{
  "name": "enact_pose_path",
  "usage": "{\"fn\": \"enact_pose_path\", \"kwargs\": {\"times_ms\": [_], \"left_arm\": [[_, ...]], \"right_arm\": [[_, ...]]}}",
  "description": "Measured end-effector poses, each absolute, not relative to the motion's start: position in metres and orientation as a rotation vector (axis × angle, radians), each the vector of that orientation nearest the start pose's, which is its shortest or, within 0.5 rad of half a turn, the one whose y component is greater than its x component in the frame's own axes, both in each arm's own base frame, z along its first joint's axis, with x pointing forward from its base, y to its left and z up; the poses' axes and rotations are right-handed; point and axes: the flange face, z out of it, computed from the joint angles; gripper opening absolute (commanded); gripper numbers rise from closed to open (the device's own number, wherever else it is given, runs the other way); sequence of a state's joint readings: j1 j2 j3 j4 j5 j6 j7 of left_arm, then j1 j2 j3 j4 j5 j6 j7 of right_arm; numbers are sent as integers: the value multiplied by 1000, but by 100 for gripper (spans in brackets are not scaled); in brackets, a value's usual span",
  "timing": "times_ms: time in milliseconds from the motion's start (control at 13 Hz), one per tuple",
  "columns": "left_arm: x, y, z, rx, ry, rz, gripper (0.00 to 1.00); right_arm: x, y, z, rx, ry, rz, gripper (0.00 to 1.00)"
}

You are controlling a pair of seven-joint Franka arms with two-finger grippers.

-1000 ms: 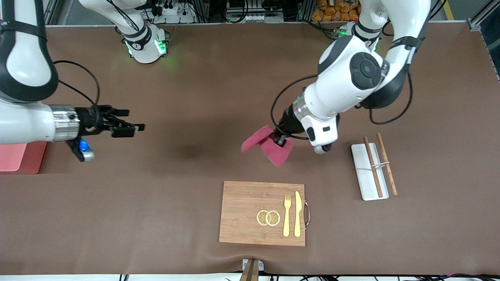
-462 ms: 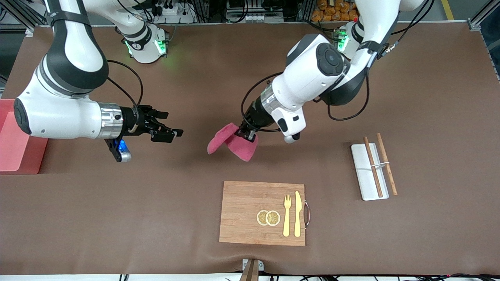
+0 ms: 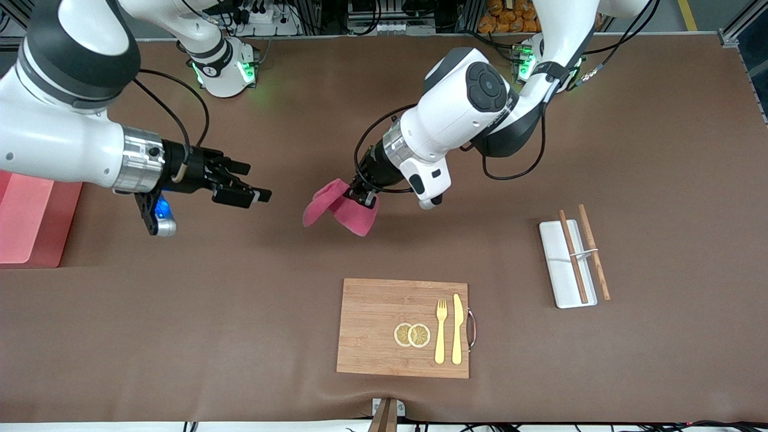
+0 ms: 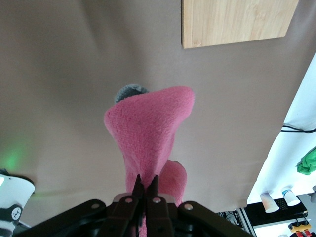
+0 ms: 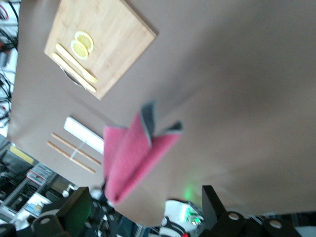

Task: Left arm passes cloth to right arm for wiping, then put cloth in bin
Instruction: 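Grasp the cloth with the right gripper and release the left gripper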

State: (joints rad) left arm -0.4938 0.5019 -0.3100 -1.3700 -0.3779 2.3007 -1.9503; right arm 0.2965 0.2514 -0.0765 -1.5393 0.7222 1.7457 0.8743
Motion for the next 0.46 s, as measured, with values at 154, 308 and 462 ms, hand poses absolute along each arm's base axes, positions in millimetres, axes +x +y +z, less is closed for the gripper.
{"fn": "enact_pose_path", "kwargs": {"times_ms": [154, 308, 462], "left_arm": [[542, -503, 490, 1929, 1672, -519, 0], [545, -504, 483, 1907, 1685, -536, 0], [546, -508, 470, 1909, 1694, -545, 0]], "right_arm": [[627, 220, 481, -2332, 1022, 508, 100], [634, 244, 443, -2357, 1022, 541, 100], [626, 279, 424, -2394, 985, 587, 100]]}}
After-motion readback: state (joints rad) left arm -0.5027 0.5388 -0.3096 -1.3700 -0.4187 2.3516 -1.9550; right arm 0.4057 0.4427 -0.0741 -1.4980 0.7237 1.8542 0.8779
